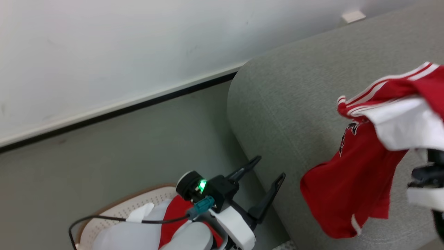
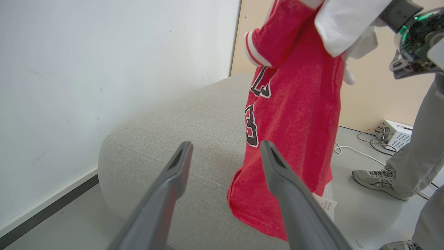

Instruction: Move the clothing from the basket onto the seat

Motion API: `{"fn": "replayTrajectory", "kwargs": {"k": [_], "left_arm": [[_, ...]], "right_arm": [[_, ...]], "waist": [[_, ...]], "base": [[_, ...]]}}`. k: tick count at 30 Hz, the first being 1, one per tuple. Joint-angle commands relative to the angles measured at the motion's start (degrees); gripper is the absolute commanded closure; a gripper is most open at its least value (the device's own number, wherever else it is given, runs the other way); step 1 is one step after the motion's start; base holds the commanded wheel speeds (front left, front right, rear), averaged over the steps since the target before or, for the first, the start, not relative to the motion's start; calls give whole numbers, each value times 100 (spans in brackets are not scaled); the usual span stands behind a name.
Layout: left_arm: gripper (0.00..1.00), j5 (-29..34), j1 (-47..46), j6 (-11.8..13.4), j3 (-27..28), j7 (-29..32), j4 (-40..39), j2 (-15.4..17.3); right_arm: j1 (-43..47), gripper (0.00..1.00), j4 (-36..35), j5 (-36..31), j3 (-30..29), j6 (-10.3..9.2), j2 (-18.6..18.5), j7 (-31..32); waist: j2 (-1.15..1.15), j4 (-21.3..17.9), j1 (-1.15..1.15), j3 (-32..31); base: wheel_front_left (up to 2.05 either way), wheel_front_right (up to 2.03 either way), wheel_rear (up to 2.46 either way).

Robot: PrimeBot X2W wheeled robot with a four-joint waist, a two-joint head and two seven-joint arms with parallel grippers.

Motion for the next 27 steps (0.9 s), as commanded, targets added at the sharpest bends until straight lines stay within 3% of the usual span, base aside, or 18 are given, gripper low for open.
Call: {"fn": "replayTrajectory", "kwargs": {"k": [1, 11, 17, 21, 25, 27], "left_arm": [[0, 32, -127, -11, -7, -3, 11, 62], [0, 109, -823, -13, -109, -4, -75, 434], [0, 147, -1053, -14, 9, -4, -135, 624], [0, 179, -1116, -14, 84, -4, -170, 673], [0, 174, -1131, -14, 120, -4, -175, 683], [0, 160, -1112, -14, 136, -4, -175, 688]], "right_arm": [[-259, 100, 73, 51, -30, -13, -101, 0], [-2461, 100, 1292, 757, -305, -13, -1326, 12], [-3699, 100, 2036, 1123, -436, -13, -1914, 5], [-3945, 100, 2355, 924, -537, -12, -1943, 7], [-3774, 100, 3184, 845, 52, -13, -1902, 58], [-3698, 100, 3779, 1008, 446, -12, -1808, 423]], "waist": [[0, 237, -1, 355], [0, 923, -1, 1829], [0, 1099, -1, 2290], [0, 1141, -1, 2429], [0, 1151, -1, 2465], [0, 1150, -1, 2450]], "base": [[0, 0, 0], [0, 0, 0], [0, 0, 0], [0, 0, 0], [0, 0, 0], [0, 0, 0]]}}
